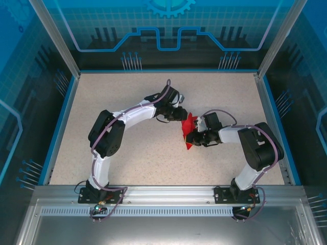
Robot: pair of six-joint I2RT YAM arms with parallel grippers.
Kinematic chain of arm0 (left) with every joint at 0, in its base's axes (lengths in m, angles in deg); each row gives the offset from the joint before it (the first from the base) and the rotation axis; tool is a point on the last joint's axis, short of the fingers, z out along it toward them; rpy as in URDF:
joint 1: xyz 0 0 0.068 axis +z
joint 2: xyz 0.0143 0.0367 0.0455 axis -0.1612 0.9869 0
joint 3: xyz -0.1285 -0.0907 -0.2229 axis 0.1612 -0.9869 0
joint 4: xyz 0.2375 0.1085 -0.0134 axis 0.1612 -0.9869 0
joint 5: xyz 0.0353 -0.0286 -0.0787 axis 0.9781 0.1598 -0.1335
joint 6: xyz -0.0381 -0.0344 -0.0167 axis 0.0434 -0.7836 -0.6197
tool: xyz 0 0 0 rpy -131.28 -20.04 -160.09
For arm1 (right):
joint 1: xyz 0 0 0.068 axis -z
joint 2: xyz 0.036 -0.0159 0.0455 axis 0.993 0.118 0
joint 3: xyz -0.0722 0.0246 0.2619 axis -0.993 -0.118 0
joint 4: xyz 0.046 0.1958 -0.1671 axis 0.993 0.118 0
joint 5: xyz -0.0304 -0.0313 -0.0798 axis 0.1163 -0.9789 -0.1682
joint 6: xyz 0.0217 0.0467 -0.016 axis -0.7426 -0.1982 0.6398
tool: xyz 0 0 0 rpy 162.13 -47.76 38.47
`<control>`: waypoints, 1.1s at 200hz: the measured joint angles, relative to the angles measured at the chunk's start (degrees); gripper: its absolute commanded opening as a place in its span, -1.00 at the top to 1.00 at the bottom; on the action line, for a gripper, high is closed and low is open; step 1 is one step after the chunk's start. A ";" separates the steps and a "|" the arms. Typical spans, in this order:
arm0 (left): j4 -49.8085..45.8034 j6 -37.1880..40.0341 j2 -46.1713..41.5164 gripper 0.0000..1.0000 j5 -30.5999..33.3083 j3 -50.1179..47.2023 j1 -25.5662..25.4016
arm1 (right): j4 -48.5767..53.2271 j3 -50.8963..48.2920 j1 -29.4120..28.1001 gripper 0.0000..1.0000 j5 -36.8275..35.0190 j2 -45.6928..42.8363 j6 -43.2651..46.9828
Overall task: Fold a paper plane with a square sheet of paper (pick it up from the middle)
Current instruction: Fourth fold the wing at the center of the table.
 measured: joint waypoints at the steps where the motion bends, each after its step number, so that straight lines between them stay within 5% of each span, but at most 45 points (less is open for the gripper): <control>1: 0.00 0.04 0.00 0.57 -0.07 0.00 -0.02 | 0.00 0.00 0.00 0.76 0.00 0.00 0.02; 84: 3.67 -4.11 4.59 0.81 -5.29 -2.47 -1.27 | 0.22 -0.02 -0.15 0.79 -0.46 -0.17 0.44; 220: 5.07 -4.33 10.36 0.83 -8.50 -1.99 -1.22 | 0.79 -0.81 -0.57 0.80 -2.25 -1.60 0.46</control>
